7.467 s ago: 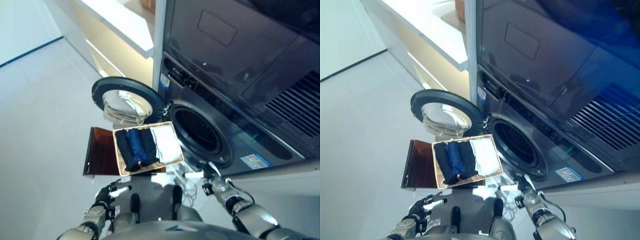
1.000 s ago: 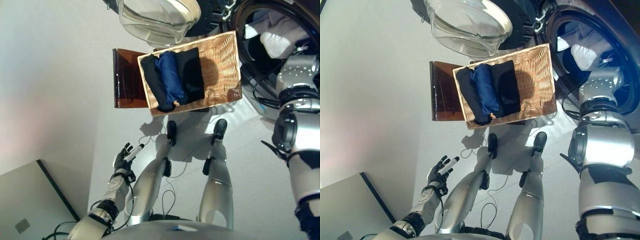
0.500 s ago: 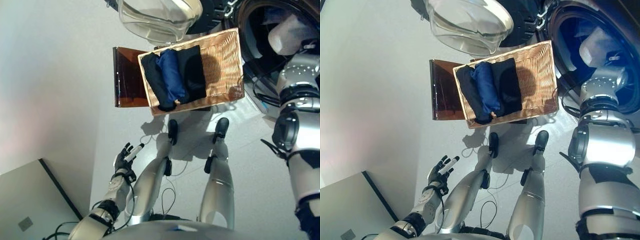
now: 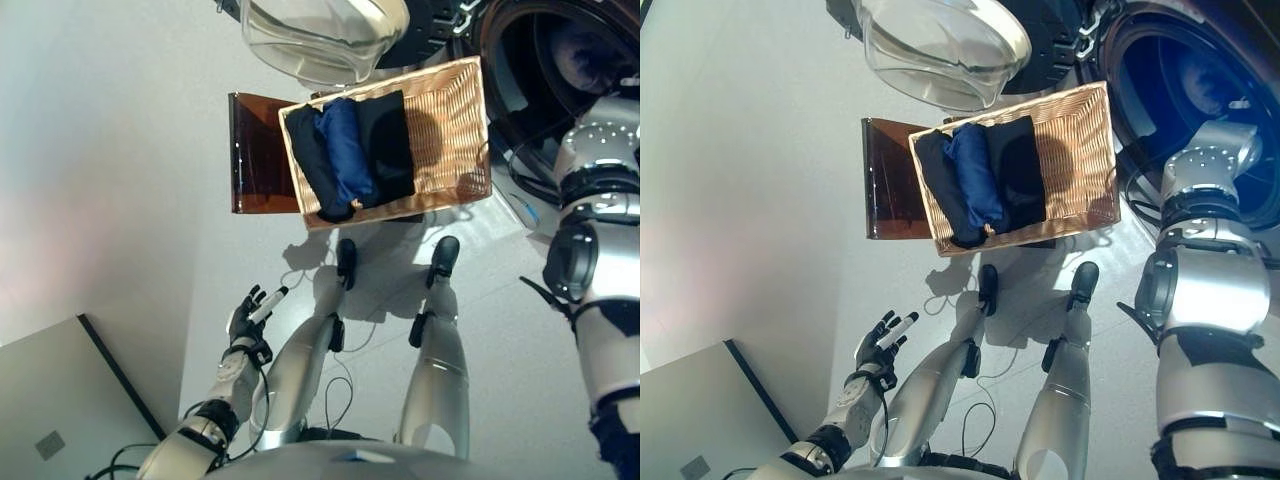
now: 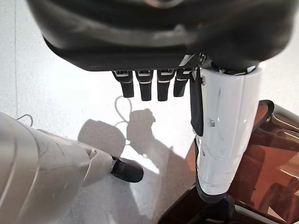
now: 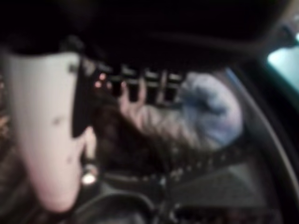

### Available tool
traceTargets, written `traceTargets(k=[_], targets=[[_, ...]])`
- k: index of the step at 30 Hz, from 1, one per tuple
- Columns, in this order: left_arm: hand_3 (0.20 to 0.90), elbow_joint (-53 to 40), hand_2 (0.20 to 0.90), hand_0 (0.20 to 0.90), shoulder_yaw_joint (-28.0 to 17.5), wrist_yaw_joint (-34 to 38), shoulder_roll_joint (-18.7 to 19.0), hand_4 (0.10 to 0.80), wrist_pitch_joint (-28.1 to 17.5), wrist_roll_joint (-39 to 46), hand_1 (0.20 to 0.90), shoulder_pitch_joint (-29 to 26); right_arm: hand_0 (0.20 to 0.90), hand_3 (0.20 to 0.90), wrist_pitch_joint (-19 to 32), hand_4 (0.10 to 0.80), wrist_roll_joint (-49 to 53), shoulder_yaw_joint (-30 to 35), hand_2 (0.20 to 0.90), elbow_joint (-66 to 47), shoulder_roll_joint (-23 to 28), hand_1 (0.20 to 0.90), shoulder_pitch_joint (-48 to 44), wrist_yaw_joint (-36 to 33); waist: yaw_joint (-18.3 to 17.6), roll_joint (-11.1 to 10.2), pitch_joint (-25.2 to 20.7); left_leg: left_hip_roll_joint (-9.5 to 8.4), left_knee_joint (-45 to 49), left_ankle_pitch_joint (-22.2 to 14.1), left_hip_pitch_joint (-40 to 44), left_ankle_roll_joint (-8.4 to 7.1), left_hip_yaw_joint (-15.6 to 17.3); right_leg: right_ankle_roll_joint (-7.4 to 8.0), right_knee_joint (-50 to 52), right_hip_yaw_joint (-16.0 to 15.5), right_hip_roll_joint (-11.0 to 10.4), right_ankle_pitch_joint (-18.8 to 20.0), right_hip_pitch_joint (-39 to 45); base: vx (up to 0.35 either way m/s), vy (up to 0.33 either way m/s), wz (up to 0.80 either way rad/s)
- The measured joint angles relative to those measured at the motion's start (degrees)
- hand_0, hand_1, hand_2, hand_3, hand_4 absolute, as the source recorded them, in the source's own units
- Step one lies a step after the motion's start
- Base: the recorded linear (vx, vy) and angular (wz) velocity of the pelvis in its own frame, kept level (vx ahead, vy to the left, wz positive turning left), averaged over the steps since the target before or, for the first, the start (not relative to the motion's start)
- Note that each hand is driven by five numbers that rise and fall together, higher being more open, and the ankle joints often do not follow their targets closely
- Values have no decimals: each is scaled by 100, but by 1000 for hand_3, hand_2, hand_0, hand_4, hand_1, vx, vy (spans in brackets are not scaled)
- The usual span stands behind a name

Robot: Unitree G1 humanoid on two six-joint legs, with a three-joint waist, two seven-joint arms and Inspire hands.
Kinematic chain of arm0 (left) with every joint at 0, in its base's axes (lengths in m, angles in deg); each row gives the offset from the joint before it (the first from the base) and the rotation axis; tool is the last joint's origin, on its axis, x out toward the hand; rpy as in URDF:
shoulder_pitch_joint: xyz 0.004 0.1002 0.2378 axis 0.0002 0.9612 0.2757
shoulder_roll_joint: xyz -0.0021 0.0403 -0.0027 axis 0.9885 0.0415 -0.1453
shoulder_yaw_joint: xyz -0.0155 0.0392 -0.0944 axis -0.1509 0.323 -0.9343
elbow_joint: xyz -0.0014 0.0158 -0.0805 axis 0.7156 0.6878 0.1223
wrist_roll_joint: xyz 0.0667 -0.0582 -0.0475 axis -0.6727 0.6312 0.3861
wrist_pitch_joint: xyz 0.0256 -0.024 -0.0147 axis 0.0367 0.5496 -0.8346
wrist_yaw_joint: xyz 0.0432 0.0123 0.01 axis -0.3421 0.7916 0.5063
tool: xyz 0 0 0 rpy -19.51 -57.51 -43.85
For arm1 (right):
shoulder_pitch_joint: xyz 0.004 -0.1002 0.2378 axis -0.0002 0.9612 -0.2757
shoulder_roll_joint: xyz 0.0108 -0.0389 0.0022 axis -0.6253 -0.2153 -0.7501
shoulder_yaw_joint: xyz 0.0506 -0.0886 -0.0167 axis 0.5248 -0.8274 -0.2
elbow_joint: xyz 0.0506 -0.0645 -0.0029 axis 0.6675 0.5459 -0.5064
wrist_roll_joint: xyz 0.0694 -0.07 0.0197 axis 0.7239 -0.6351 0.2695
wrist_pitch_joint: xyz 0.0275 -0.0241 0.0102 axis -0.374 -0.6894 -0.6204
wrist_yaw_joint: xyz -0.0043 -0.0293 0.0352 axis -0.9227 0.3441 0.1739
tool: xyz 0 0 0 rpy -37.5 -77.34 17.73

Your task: Pick up the clothes and place them into the washing machine

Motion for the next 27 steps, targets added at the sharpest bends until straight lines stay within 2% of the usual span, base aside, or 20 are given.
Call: traceTargets(k=[6,9,13,18,21,25,27], targets=[[900,0,900,900,-8,1,1,800,-2,0,900,0,900,900,-160,800,-349,-137,900,58,4,900,8,-117,-15,-1,1,2,0,5,23,1,1,-1,15,0,2,1,15,2,2,-2],[900,1,900,900,-35,2,1,800,-6,-2,900,0,900,900,-402,800,-815,-523,900,110,5,900,34,-128,-38,-4,2,6,0,5,67,1,8,3,70,2,3,-3,22,-8,-3,-6],[900,-3,900,900,-72,17,1,800,-121,-7,900,4,900,900,-921,800,-2177,-1272,900,-10,-42,900,382,-131,-164,-11,8,27,0,11,86,9,14,5,86,7,29,-6,34,-18,-13,-8],[900,-79,900,900,-120,27,-12,800,-187,-11,900,-13,900,900,-1168,800,-3836,-1886,900,-904,-312,900,925,-218,-305,-53,38,69,-1,14,92,14,29,-8,88,15,73,-16,33,-12,-10,-5],[900,-84,900,900,-130,75,-23,800,-250,-24,900,-27,900,900,-1467,800,-4703,-2085,900,-948,-635,900,977,-378,-309,-124,89,128,-1,13,94,12,34,-20,90,13,140,-24,30,-9,-14,-5],[900,-184,900,900,-307,306,-43,800,-260,-130,900,-58,900,900,-1875,800,-6150,-2368,900,-1539,-1135,900,1372,-712,-343,-305,215,212,-1,21,96,24,33,-94,89,12,221,-7,31,0,0,0],[900,-207,900,900,-316,369,-49,800,-273,-228,900,-118,900,900,-2015,800,-6518,-2422,900,-1594,-1355,900,1438,-752,-327,-352,247,231,-1,22,95,24,24,-123,90,3,243,-12,33,0,0,0]])
